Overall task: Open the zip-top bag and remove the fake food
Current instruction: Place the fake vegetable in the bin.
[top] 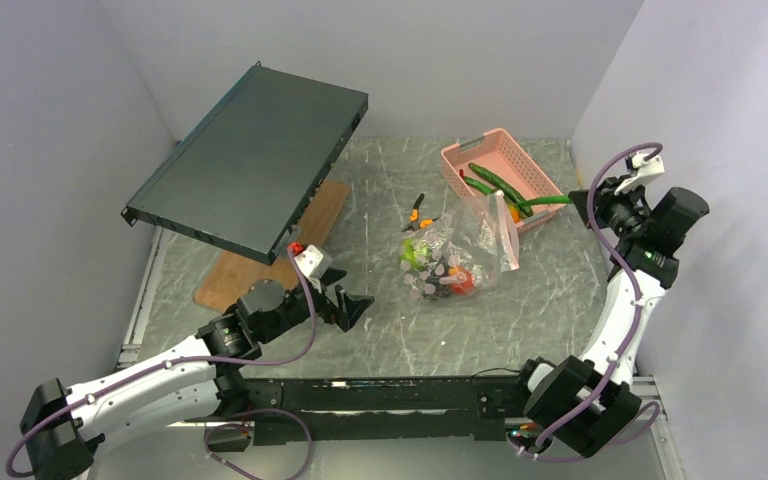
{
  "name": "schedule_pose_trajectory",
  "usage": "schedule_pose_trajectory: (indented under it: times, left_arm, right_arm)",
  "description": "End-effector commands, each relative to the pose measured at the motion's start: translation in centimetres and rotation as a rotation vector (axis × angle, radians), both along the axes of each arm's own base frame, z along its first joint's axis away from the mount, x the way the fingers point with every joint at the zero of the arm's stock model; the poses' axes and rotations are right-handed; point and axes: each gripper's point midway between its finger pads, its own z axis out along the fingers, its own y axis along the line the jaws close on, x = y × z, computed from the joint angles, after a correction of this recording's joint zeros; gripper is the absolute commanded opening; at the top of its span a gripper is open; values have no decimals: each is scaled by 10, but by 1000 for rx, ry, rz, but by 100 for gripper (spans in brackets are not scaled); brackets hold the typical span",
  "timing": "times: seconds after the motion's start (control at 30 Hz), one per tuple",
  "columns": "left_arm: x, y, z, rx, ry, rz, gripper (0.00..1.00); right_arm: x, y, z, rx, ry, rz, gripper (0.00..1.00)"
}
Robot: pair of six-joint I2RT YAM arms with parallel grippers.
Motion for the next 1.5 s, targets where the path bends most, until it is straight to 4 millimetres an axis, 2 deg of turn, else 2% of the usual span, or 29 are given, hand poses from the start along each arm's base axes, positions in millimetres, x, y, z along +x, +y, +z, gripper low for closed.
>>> schedule_pose_trajectory:
  times: [0.0, 0.13, 0.33, 0.8, 1.0, 1.23, 1.47]
  left_arm:
    - [-2, 1, 7, -35, -5, 3, 100]
    - [-3, 4, 6, -35, -5, 8, 100]
    - [-1, 9, 3, -37, 11, 39, 100]
    - [-2, 10, -5, -33, 44, 44, 100]
    - [-3, 11, -6, -31, 56, 45, 100]
    - [-4, 10, -5, -29, 71, 45, 100]
    - [-4, 7, -4, -24, 89, 36, 100]
  right_arm:
    - [20, -13, 10, -40, -83, -82, 0]
    - [30, -13, -4, -19, -71, -111, 0]
    - [52, -11, -13, 1, -92, -132, 0]
    - [109, 13, -28, 66, -136, -133, 0]
    - [140, 22, -40, 120, -111, -139, 0]
    - [169, 39, -45, 146, -98, -122, 0]
    - [193, 33, -71, 131, -33, -159, 6]
